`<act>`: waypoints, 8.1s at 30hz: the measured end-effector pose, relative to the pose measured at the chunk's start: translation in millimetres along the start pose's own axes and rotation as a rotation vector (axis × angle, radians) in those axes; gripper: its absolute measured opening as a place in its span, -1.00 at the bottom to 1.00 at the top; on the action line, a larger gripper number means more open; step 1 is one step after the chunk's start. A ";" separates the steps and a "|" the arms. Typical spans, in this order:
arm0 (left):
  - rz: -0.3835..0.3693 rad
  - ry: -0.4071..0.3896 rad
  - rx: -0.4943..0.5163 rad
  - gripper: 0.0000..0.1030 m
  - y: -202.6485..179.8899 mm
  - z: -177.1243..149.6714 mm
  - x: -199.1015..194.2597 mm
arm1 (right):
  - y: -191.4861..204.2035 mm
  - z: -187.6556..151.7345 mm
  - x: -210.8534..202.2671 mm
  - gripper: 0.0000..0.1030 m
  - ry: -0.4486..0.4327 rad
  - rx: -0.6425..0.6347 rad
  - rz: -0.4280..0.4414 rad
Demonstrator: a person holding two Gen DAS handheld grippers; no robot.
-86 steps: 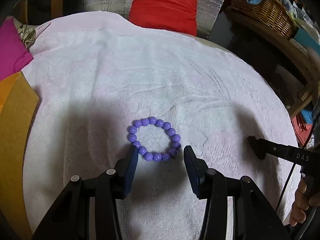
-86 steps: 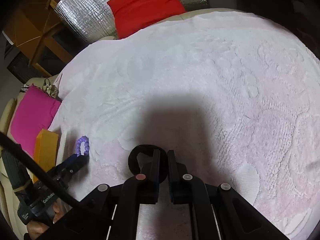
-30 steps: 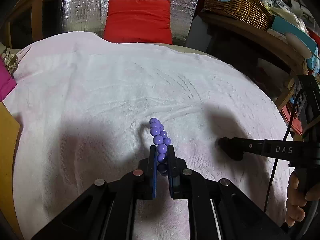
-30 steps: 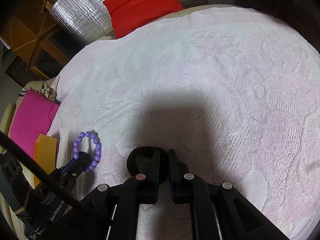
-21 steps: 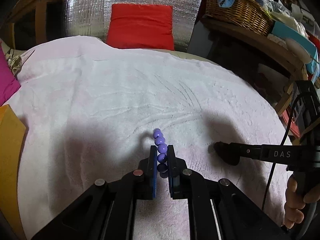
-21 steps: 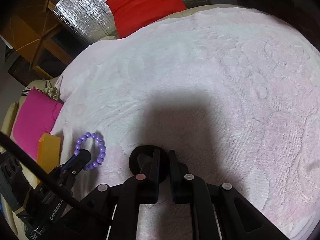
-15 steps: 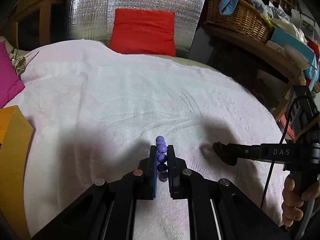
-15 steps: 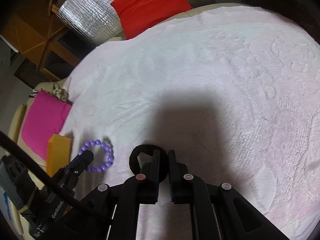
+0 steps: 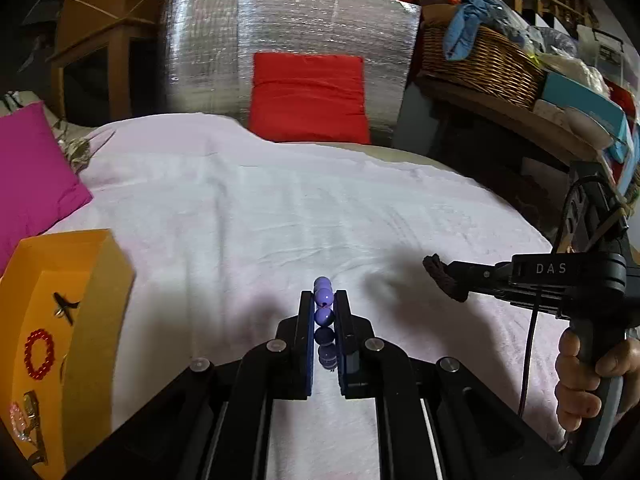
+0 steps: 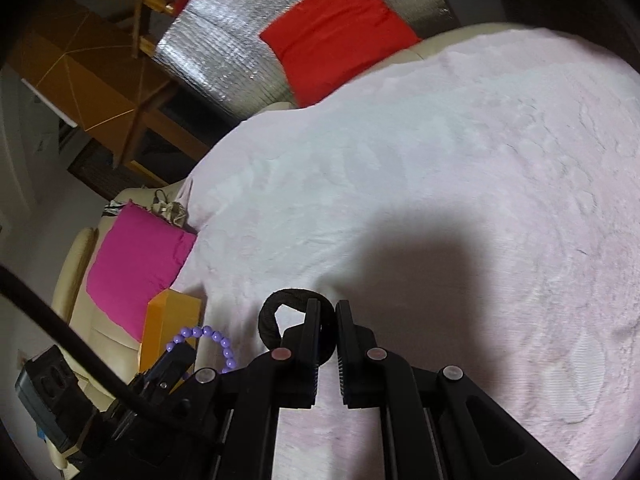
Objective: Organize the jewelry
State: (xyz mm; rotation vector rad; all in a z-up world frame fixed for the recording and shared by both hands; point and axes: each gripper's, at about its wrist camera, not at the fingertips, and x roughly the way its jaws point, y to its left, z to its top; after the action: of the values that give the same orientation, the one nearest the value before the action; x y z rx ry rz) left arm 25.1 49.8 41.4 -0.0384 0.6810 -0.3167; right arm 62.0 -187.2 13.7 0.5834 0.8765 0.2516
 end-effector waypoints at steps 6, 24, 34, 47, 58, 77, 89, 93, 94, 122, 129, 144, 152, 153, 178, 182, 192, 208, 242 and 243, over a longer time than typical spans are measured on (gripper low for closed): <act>0.059 0.004 -0.032 -0.82 16.9 0.2 -3.5 | 15.9 -3.7 14.5 -0.83 0.009 -0.030 -0.007; 0.178 -0.028 -0.030 -0.82 31.7 -7.4 -21.7 | 42.6 -20.1 28.3 -0.83 0.013 -0.085 -0.001; 0.257 -0.042 -0.022 -0.82 37.9 -9.9 -26.8 | 52.9 -22.9 30.1 -0.83 0.018 -0.116 0.026; 0.358 -0.090 -0.042 -0.82 45.9 -16.6 -48.8 | 79.4 -32.1 24.5 -0.83 0.002 -0.199 0.087; 0.436 -0.124 -0.059 -0.82 44.3 -26.6 -73.4 | 99.9 -43.3 25.8 -0.83 0.017 -0.251 0.140; 0.565 -0.203 -0.076 -0.81 69.2 -23.5 -148.1 | 160.3 -69.1 29.7 -0.83 0.009 -0.329 0.259; 0.701 -0.184 -0.103 -0.81 110.9 -31.7 -183.0 | 224.6 -87.1 48.7 -0.83 0.030 -0.354 0.377; 0.747 -0.162 -0.113 -0.81 125.0 -36.9 -186.6 | 237.4 -83.9 49.8 -0.83 0.031 -0.361 0.405; 0.753 -0.157 -0.113 -0.81 126.8 -38.1 -186.6 | 240.1 -83.2 50.6 -0.83 0.029 -0.363 0.411; 0.810 -0.070 -0.143 -0.81 155.5 -61.0 -174.7 | 270.7 -141.9 96.3 -0.82 0.178 -0.538 0.390; 0.819 -0.042 -0.144 -0.81 158.9 -68.4 -172.6 | 269.5 -142.3 96.4 -0.82 0.177 -0.544 0.383; 0.821 0.000 -0.135 -0.81 163.1 -74.6 -166.2 | 268.9 -141.7 100.3 -0.82 0.192 -0.549 0.366; 0.806 0.026 -0.128 -0.81 163.8 -78.6 -157.3 | 267.2 -141.8 102.4 -0.82 0.200 -0.545 0.356; 0.807 0.031 -0.127 -0.81 164.0 -79.3 -155.9 | 267.3 -142.2 103.1 -0.79 0.203 -0.545 0.352; 0.890 -0.154 -0.206 0.67 115.3 -56.6 -285.5 | 266.4 -144.7 -42.5 -0.05 0.034 -0.630 0.311; 0.998 -0.177 -0.277 0.71 114.0 -58.7 -311.4 | 276.0 -153.7 -75.9 -0.01 -0.002 -0.695 0.241; 1.049 -0.250 -0.331 0.87 104.0 -64.9 -355.3 | 291.3 -176.5 -134.6 0.12 -0.080 -0.751 0.139; 0.975 -0.226 -0.281 0.87 93.1 -64.4 -355.3 | 296.4 -190.9 -148.9 0.21 -0.127 -0.746 0.078; 0.970 -0.226 -0.313 0.87 110.5 -72.9 -362.1 | 324.8 -207.4 -131.6 0.21 -0.118 -0.791 0.062; 0.972 -0.226 -0.314 0.87 111.5 -73.2 -362.4 | 325.5 -207.4 -131.0 0.21 -0.117 -0.791 0.062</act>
State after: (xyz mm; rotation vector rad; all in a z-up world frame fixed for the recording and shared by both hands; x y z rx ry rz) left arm -254.8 269.6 191.2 -0.0377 0.4531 0.7208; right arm -173.1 99.5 182.8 -0.1131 0.5776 0.5780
